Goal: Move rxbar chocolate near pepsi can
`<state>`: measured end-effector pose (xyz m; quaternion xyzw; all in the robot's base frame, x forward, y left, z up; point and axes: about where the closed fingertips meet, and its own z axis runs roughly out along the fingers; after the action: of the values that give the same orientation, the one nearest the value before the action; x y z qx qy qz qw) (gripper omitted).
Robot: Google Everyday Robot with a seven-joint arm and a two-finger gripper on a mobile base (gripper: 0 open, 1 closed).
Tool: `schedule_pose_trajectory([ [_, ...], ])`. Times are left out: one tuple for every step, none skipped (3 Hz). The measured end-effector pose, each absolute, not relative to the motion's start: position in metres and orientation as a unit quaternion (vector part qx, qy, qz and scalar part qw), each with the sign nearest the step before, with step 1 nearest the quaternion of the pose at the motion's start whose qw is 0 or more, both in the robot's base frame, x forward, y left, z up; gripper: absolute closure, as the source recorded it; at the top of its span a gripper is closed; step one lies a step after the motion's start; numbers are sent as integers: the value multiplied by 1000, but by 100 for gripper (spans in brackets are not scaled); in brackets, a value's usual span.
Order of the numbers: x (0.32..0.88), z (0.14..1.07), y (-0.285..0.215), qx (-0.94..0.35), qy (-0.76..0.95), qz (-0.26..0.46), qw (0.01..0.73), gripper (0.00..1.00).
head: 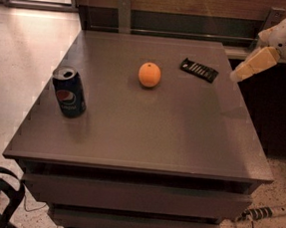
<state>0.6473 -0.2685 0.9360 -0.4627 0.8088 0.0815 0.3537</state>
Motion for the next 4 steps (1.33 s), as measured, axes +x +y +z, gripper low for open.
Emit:
schedule_pose_trajectory([
  [647,936,-268,-463,809,82,354,0],
  [659,932,-265,-461,807,90,357,0],
  [680,921,-263,-458,800,107,372,0],
  [701,906,-260,-451,793,131,389,0],
])
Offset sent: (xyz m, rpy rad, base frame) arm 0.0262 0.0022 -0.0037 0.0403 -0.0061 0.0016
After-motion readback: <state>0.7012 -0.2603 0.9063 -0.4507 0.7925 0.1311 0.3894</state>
